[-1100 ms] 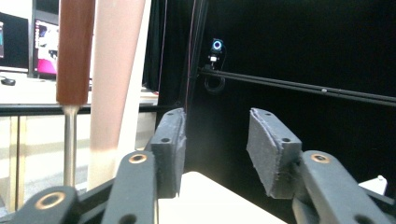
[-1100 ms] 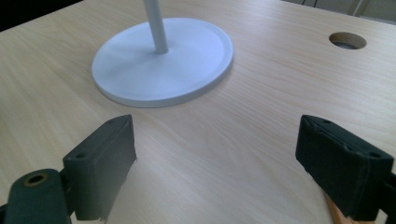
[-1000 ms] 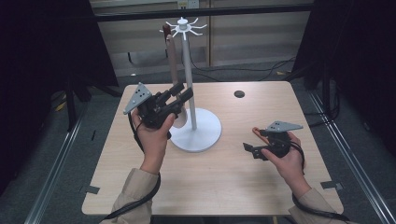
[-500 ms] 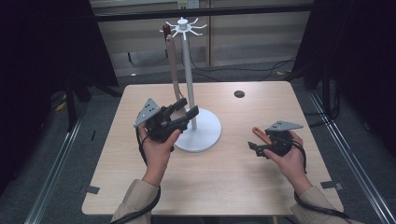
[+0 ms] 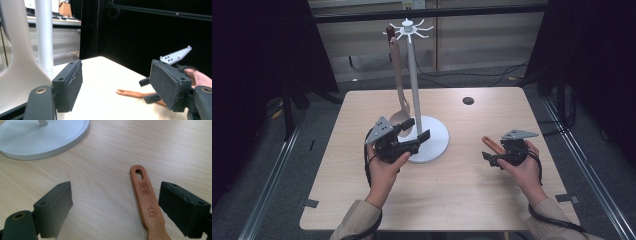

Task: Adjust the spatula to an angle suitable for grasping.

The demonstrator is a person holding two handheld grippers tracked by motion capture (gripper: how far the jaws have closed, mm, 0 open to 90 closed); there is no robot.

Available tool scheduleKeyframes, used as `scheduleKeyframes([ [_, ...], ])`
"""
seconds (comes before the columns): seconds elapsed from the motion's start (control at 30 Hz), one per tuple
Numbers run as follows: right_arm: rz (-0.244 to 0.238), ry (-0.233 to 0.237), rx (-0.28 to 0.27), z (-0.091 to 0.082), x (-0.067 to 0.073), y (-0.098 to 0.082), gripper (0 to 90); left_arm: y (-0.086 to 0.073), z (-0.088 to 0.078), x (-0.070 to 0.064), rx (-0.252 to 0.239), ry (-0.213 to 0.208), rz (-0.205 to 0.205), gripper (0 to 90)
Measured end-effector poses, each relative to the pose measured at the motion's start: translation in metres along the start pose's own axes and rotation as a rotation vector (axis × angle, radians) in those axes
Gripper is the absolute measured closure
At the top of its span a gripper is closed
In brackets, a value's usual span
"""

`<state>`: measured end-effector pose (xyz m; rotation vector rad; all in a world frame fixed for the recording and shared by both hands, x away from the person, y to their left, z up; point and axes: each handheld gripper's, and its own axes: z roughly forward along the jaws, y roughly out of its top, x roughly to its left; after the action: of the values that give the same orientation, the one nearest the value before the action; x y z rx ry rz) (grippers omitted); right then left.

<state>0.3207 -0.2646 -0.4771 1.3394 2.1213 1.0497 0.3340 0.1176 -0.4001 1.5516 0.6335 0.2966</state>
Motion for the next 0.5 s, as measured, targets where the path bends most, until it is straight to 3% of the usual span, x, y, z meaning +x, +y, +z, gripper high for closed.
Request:
scheduleKeyframes([
  [0.1,-0.006,-0.008,0.010,0.001,-0.002,-0.001,12.2,-0.005,0.001,-0.001,0.030,-0.005,0.006,24.7],
  [0.13,0.005,-0.008,0.019,0.001,-0.004,-0.002,12.2,-0.008,0.001,-0.002,0.029,-0.008,-0.009,24.0],
  [0.5,0.035,-0.027,0.019,-0.001,-0.014,-0.003,13.3,-0.016,0.000,-0.004,0.068,-0.018,0.005,21.6],
])
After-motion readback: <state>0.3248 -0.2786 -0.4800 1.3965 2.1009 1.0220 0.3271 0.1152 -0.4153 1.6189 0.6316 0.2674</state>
